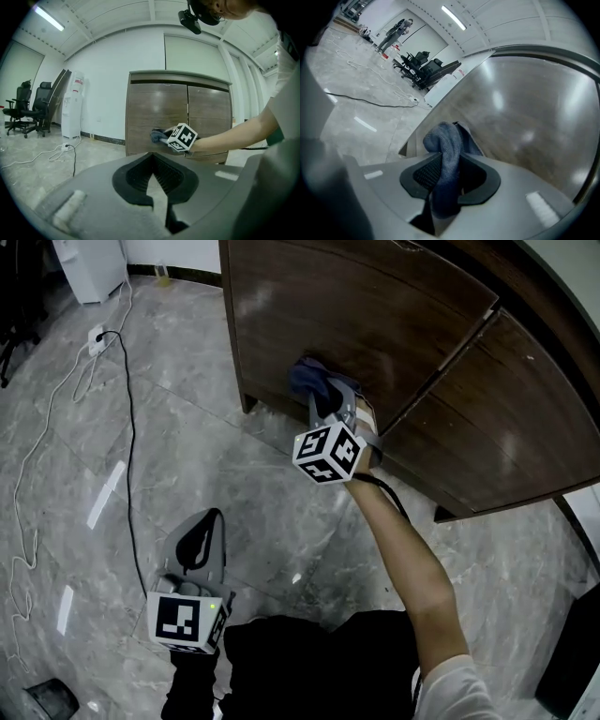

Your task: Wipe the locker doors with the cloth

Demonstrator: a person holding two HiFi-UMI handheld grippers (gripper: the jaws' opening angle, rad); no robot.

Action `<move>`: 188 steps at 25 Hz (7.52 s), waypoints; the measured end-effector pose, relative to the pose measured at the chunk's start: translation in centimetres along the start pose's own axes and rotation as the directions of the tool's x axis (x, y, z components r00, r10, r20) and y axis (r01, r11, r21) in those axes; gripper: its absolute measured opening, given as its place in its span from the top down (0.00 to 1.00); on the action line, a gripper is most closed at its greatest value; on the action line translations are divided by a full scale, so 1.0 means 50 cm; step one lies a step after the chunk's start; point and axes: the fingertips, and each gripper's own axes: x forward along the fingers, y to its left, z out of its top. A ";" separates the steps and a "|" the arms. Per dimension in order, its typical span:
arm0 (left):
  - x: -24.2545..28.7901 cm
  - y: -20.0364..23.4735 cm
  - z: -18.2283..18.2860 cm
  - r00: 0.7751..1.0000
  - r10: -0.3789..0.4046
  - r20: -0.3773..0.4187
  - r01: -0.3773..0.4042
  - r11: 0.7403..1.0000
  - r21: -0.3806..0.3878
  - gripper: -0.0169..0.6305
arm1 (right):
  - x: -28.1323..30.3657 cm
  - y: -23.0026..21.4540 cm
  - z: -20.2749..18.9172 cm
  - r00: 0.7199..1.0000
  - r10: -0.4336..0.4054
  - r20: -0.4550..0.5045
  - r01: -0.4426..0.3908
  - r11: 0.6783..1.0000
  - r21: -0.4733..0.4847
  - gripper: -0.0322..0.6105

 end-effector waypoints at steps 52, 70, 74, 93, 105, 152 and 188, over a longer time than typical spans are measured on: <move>0.007 0.036 -0.027 1.000 0.015 -0.021 -0.017 0.998 -0.067 0.97 | -0.047 -0.285 0.440 0.959 -0.161 0.232 0.162 0.987 0.013 0.78; -0.007 0.107 -0.096 0.995 0.081 -0.065 -0.088 0.989 -0.115 0.97 | 0.195 0.165 0.156 0.996 0.085 -0.022 -0.087 0.991 -0.097 0.78; -0.007 0.121 -0.104 0.993 0.093 -0.068 -0.101 0.988 -0.118 0.97 | 0.233 0.232 0.113 0.988 0.133 -0.078 -0.141 0.985 -0.096 0.78; -0.016 0.069 -0.017 0.999 0.038 0.007 -0.037 0.995 -0.095 0.97 | 0.114 -0.088 0.444 0.991 0.038 0.131 -0.037 0.999 -0.010 0.78; -0.016 0.031 0.021 1.000 0.014 0.019 -0.013 0.997 -0.079 0.97 | -0.034 -0.325 0.634 0.933 -0.094 0.346 0.097 0.995 0.009 0.78; -0.443 -0.600 1.382 0.898 -0.428 0.100 0.414 0.900 0.136 0.97 | -1.391 -1.055 0.600 0.935 -0.355 -0.003 0.232 0.605 0.761 0.78; -0.606 -0.602 1.465 0.841 -0.515 0.168 0.479 0.852 0.211 0.97 | -1.606 -1.041 0.772 0.880 -0.475 -0.034 0.330 0.556 0.763 0.80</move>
